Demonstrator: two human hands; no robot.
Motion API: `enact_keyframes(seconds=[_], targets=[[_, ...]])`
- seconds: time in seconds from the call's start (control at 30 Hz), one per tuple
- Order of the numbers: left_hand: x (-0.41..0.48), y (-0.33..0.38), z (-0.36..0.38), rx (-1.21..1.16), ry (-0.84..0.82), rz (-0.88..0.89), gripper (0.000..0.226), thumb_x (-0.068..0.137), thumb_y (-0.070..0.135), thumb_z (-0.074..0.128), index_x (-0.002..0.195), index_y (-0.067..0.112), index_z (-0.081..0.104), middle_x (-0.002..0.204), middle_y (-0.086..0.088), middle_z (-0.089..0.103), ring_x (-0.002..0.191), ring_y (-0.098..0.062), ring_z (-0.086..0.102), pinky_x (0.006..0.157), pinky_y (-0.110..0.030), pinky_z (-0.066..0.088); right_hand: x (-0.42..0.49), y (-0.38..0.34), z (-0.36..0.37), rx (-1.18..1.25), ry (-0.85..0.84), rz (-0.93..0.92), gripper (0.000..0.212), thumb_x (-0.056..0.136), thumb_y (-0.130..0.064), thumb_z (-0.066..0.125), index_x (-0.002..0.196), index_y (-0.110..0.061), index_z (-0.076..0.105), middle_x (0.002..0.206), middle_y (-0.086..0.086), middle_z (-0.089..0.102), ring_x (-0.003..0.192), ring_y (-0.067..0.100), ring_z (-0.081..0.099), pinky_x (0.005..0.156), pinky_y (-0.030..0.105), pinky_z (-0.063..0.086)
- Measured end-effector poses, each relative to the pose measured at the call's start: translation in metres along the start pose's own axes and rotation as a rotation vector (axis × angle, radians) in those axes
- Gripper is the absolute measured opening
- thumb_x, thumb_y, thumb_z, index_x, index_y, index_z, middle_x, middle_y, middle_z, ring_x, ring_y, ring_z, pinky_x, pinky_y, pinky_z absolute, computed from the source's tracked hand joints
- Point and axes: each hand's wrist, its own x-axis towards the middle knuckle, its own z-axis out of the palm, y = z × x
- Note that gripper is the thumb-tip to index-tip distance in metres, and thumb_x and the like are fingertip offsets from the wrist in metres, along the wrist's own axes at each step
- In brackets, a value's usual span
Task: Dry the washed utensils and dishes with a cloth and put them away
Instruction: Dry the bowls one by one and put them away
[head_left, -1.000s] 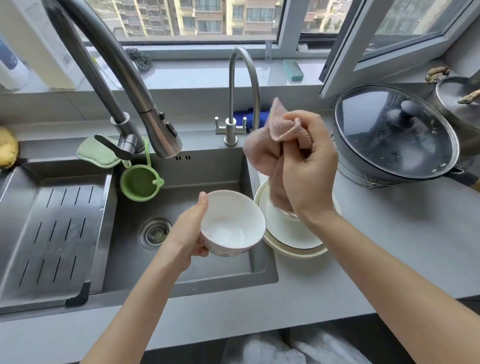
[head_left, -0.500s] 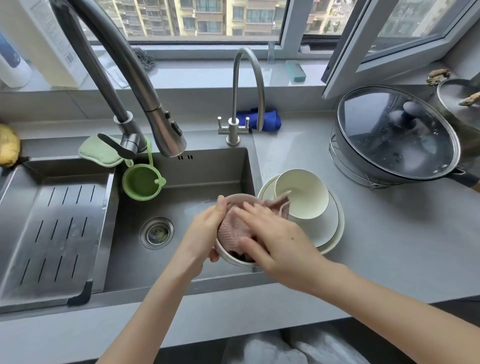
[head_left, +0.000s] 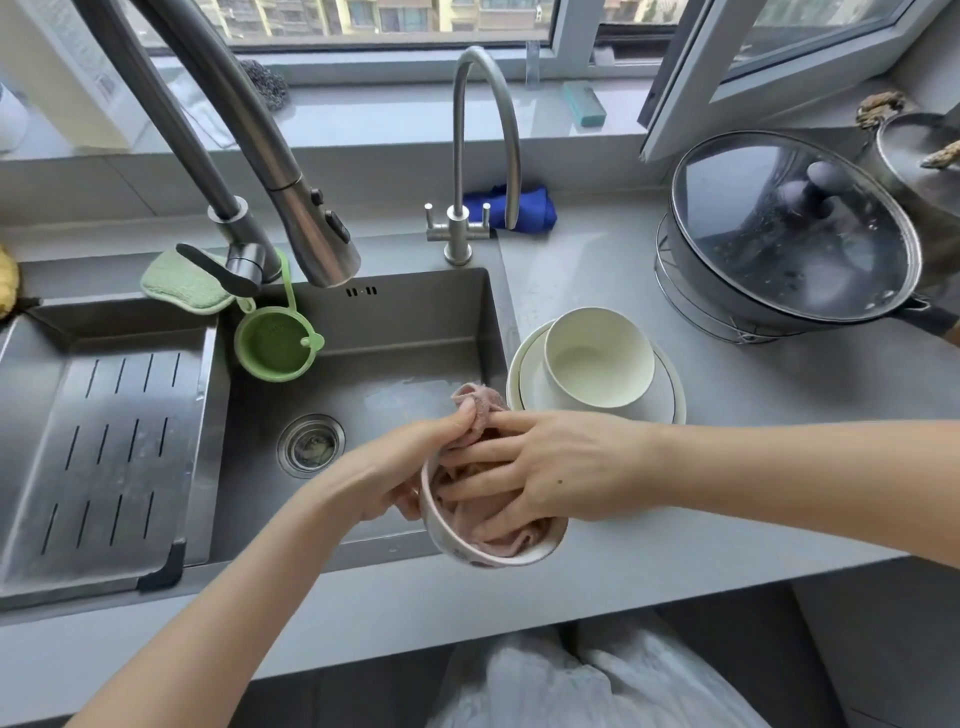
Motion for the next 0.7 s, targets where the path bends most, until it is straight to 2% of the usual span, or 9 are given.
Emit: enact_keyframes(seconds=[0.07,0.13,0.2,0.27,0.33,0.4,0.47,0.57,0.7], targets=[[0.0,-0.001,0.0,0.008,0.026,0.012,0.054,0.087,0.069,0.032,0.107,0.032,0.065,0.081,-0.012,0.066,0.061,-0.022,0.054,0.043,-0.021,0.03,-0.001,0.002,0.006,-0.043,-0.004,0.039,0.053,0.079,-0.023,0.065,0.129,-0.038,0.055,0.146,-0.002,0.045,0.137,0.026,0.038,0.117,0.046,0.009],[0.001,-0.001,0.001,-0.007,0.094,0.05,0.049,0.089,0.066,0.032,0.102,0.035,0.067,0.066,-0.006,0.06,0.047,-0.015,0.046,0.04,-0.016,0.026,0.0,-0.004,0.011,0.009,-0.017,0.15,0.044,0.087,-0.028,0.049,0.13,-0.035,0.055,0.145,0.003,0.046,0.135,0.029,0.04,0.114,0.047,0.02],[0.008,-0.002,0.001,-0.049,0.178,0.075,0.045,0.089,0.066,0.035,0.096,0.036,0.068,0.058,-0.006,0.052,0.045,-0.015,0.038,0.043,-0.018,0.023,0.001,-0.013,0.01,0.235,-0.059,0.338,0.047,0.093,-0.036,0.027,0.134,-0.034,0.051,0.146,-0.001,0.046,0.132,0.027,0.044,0.105,0.043,0.036],[0.015,-0.006,0.0,-0.043,0.243,0.044,0.055,0.077,0.075,0.041,0.103,0.033,0.064,0.054,-0.007,0.048,0.045,-0.017,0.037,0.046,-0.02,0.023,0.007,-0.023,0.001,0.558,-0.134,0.504,0.05,0.093,-0.045,0.02,0.133,-0.037,0.048,0.139,-0.012,0.05,0.115,0.022,0.053,0.091,0.034,0.044],[0.017,-0.008,0.002,-0.051,0.222,-0.013,0.064,0.073,0.076,0.042,0.106,0.025,0.062,0.054,-0.007,0.047,0.044,-0.017,0.036,0.045,-0.02,0.023,0.013,-0.029,-0.003,0.799,-0.125,0.623,0.035,0.095,-0.036,0.035,0.117,-0.026,0.06,0.107,-0.008,0.066,0.084,0.016,0.054,0.077,0.025,0.04],[0.013,-0.01,0.009,-0.077,0.152,-0.049,0.054,0.088,0.065,0.041,0.089,0.016,0.063,0.048,-0.003,0.045,0.039,-0.016,0.035,0.041,-0.019,0.021,0.012,-0.031,-0.005,1.084,-0.051,0.731,0.016,0.087,-0.018,0.049,0.091,-0.014,0.064,0.069,-0.002,0.057,0.062,0.014,0.045,0.062,0.026,0.038],[0.007,-0.013,0.016,-0.101,0.086,-0.044,0.051,0.095,0.055,0.036,0.077,0.015,0.062,0.045,-0.001,0.045,0.036,-0.014,0.038,0.038,-0.017,0.024,0.002,-0.032,-0.009,1.33,0.023,0.824,0.02,0.081,-0.006,0.048,0.085,-0.013,0.066,0.062,-0.002,0.051,0.057,0.014,0.044,0.051,0.028,0.038],[0.01,-0.02,0.016,-0.155,0.137,-0.004,0.048,0.098,0.05,0.032,0.098,0.014,0.063,0.06,-0.007,0.053,0.045,-0.018,0.046,0.037,-0.019,0.034,-0.025,-0.024,-0.024,1.337,0.314,0.993,0.037,0.077,0.005,0.041,0.091,-0.01,0.072,0.073,-0.009,0.067,0.062,0.002,0.055,0.053,0.013,0.04],[0.012,-0.01,0.008,-0.635,0.336,-0.015,0.025,0.101,0.024,0.036,0.113,0.009,0.05,0.08,-0.011,0.056,0.064,-0.023,0.052,0.041,-0.024,0.049,-0.07,-0.035,-0.047,1.292,1.027,1.153,0.047,0.082,0.015,0.043,0.102,-0.016,0.071,0.096,0.001,0.075,0.085,0.006,0.067,0.07,0.012,0.047]])
